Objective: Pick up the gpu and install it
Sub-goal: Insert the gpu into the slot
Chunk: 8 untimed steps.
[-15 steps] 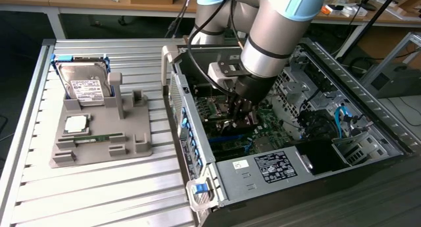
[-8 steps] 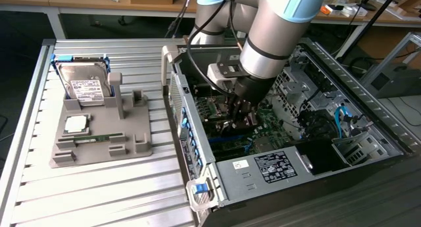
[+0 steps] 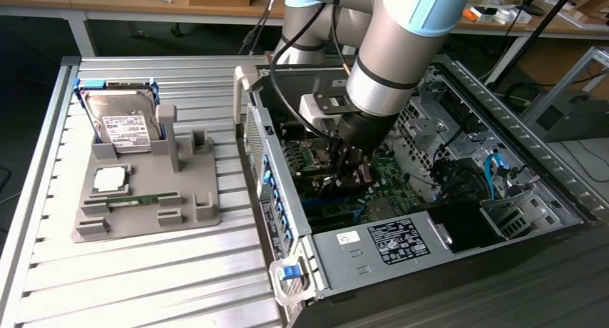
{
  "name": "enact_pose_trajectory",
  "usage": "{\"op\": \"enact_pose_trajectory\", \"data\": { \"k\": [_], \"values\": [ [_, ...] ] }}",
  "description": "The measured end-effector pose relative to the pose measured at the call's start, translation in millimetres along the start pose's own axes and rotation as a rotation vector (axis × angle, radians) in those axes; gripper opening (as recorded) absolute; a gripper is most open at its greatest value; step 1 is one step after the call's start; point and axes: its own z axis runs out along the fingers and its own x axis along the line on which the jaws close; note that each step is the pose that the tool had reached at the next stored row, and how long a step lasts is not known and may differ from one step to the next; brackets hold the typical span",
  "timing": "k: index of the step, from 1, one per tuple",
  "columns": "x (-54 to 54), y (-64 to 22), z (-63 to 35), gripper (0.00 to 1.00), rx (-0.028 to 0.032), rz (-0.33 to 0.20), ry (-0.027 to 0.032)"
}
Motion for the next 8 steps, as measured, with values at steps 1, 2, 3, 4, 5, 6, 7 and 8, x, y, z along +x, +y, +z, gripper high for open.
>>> {"op": "enact_pose_trajectory", "data": {
  "k": [1,2,3,4,5,6,7,8],
  "values": [
    [0.0,0.0,0.0,0.27,0.0001,0.000,0.0000],
    [0.0,0.0,0.1,0.27,0.0005,0.000,-0.0001],
    [0.0,-0.1,0.0,0.27,0.0010,0.000,-0.0003],
    [0.0,-0.1,-0.4,0.27,0.0014,0.000,-0.0005],
    [0.0,0.0,-0.7,0.27,0.0015,0.000,-0.0006],
    [-0.1,0.0,-1.1,0.27,0.0014,0.000,-0.0004],
    [-0.1,0.0,-1.5,0.27,0.0013,0.000,-0.0002],
    [0.0,0.0,-1.7,0.27,0.0014,0.000,-0.0002]
  ]
}}
